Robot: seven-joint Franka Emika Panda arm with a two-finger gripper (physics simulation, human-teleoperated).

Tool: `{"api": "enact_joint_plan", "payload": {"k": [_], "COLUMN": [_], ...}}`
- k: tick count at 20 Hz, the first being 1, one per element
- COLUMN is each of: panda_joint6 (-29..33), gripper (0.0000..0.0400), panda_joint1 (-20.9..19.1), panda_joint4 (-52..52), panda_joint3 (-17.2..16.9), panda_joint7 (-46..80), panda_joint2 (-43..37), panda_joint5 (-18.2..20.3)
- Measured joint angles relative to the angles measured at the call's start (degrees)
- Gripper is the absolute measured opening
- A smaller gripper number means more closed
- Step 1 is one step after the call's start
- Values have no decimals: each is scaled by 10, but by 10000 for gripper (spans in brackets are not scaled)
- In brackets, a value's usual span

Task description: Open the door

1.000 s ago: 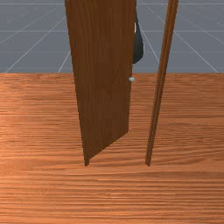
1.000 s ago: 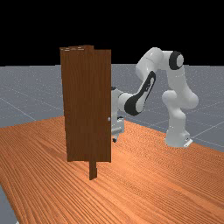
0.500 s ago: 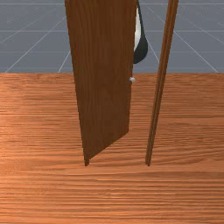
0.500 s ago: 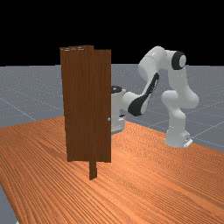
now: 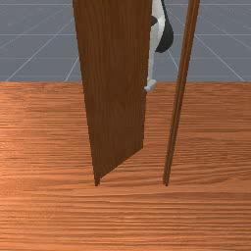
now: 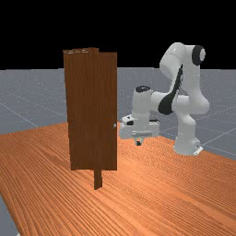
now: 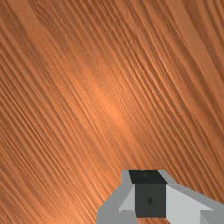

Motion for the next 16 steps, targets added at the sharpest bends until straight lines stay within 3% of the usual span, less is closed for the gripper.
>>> {"api": "enact_joint_plan", "payload": {"k": [2, 4, 5, 6, 8, 9, 10, 11, 13, 15, 16], "panda_joint6": [-25, -39, -13, -42, -113, -131, -131, -208, -220, -301, -284], "gripper": [0, 0, 0, 0, 0, 0, 0, 0, 0, 0, 0], "panda_joint1": [54, 94, 93, 104, 92, 99, 97, 99, 98, 101, 87], "panda_joint4": [46, 85, 80, 141, 362, 383, 382, 564, 585, 788, 763], "panda_joint3": [34, 64, 83, 83, 87, 69, 68, 71, 63, 63, 70], "panda_joint7": [143, 88, -10, -39, -143, -45, -45, -106, -73, -127, -180], "panda_joint2": [31, 58, 59, 98, 236, 250, 250, 352, 368, 480, 472], "panda_joint5": [11, -9, 17, -26, -37, -24, -24, -28, -23, -26, -30]}}
